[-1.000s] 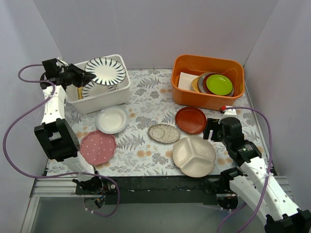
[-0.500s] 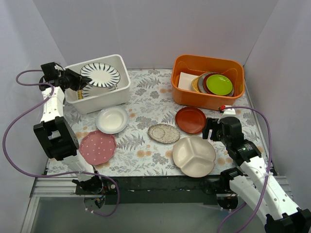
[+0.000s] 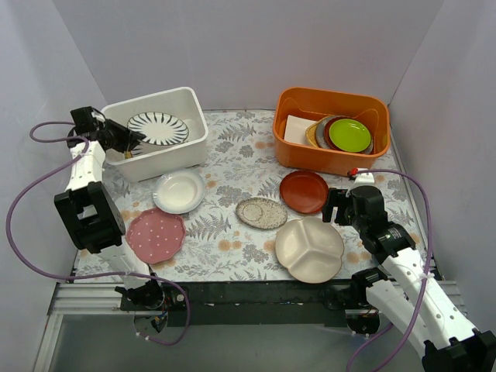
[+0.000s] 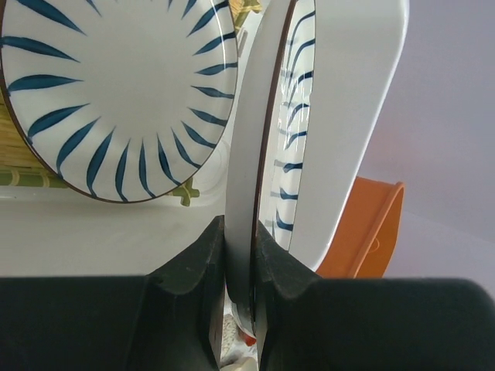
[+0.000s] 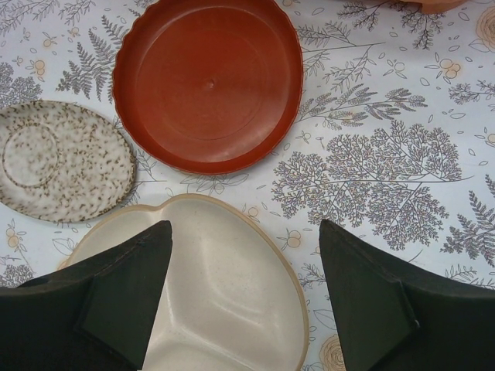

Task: Place the plates into the plastic bin on the countertop
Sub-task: Place the plate in the plastic bin.

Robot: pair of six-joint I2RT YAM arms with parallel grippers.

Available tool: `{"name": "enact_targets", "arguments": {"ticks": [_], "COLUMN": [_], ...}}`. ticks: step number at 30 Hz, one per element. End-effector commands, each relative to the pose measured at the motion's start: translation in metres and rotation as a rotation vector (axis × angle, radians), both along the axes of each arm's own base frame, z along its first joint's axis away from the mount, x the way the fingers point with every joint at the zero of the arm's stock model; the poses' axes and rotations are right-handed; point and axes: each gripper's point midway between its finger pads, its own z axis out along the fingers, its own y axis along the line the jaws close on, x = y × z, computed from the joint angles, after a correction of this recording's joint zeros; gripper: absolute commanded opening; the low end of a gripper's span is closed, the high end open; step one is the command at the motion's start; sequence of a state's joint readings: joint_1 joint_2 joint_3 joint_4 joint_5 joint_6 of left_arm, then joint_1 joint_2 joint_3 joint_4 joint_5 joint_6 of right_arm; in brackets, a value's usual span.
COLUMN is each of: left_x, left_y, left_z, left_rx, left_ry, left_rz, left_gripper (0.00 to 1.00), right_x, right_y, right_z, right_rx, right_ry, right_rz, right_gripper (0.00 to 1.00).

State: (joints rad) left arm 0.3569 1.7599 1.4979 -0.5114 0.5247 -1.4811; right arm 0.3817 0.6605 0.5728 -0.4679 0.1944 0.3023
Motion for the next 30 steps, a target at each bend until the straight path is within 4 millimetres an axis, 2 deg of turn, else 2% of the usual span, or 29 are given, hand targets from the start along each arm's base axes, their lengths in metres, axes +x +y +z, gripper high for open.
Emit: {"name": "enact_targets", "arguments": {"ticks": [1, 9, 19, 30], "left_x": [0.008, 0.012, 0.014, 0.016], "left_y": [-0.001, 0.0, 0.008, 0.018], "left_z": [0.01, -0.015, -0.038, -0.05], "left_rx": [-0.013, -0.026, -0.011, -0.009], "left_ry": [-0.068, -0.027, 0.014, 0.047], "left_rz": [-0.008, -0.009, 0.003, 0.025], "left_gripper": [0.0, 0.0, 0.0, 0.0], "right_x": [0.005, 0.006, 0.006, 0.006], "right_y": [0.004, 0.004, 0.003, 0.003], "right_z": [0.006, 0.005, 0.004, 0.003], "right_rx": [0.006, 0.006, -0.001, -0.005], "right_ry": [-0.039, -0.036, -0.03, -0.026], "right_rz": [0.018, 0.018, 0.017, 0.017], "right_gripper": [0.84, 0.84, 0.84, 0.84]}}
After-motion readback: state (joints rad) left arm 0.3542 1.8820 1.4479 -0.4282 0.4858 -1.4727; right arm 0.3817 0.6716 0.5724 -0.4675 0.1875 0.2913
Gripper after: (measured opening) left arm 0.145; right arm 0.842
